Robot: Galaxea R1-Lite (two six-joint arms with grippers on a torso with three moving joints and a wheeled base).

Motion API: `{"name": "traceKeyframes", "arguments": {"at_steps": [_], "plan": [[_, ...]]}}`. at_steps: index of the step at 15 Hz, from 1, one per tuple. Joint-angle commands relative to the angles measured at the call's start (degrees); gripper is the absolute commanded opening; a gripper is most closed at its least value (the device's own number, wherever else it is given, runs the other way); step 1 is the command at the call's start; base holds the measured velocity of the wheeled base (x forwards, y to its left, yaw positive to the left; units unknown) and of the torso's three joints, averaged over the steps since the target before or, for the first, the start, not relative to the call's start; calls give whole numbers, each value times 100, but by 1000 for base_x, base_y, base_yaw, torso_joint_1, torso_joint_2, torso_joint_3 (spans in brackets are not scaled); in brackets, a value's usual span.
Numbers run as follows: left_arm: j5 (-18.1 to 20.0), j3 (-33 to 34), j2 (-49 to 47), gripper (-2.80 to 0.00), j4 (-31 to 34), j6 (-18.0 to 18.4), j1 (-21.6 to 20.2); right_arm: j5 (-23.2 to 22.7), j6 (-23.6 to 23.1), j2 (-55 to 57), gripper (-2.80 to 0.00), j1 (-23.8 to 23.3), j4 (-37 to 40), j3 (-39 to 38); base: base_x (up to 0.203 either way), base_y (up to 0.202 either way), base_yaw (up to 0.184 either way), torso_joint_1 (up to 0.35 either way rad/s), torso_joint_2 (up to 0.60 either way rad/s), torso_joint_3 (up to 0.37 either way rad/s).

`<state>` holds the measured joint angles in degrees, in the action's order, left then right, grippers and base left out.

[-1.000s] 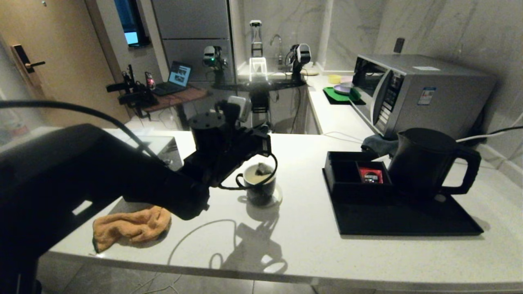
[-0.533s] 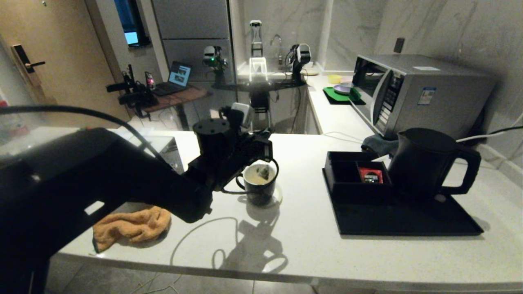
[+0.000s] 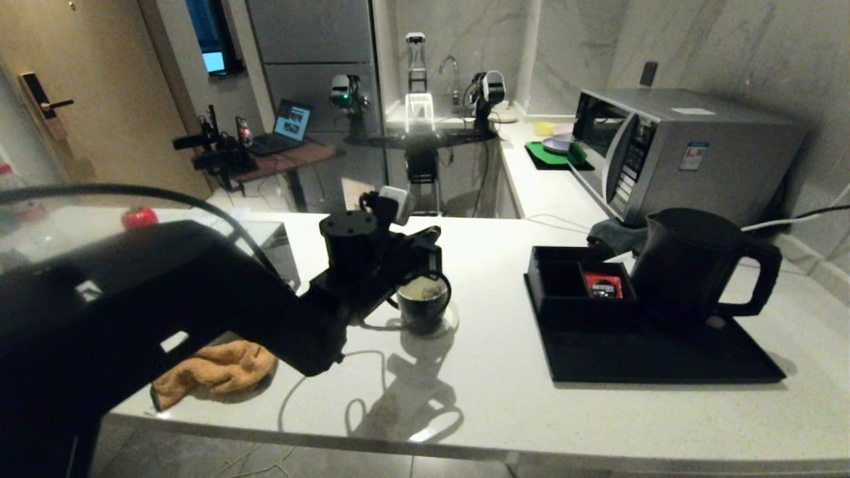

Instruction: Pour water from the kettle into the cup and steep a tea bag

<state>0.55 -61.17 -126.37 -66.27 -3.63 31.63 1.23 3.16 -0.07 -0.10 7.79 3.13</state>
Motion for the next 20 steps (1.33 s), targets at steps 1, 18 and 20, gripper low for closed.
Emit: {"name": "traceKeyframes", "arguments": {"at_steps": [1, 18, 20], "plan": [[-2, 124, -153, -280, -150, -7, 1, 0, 1, 7, -280, 1, 3, 3, 0, 0, 0, 0, 0, 0], [-28, 123, 368, -280, -431, 73, -94, 0, 1, 7, -280, 1, 3, 3, 0, 0, 0, 0, 0, 0], [-28, 149, 319, -280, -440, 77, -135, 0, 1, 7, -280, 1, 3, 3, 0, 0, 0, 0, 0, 0]]}}
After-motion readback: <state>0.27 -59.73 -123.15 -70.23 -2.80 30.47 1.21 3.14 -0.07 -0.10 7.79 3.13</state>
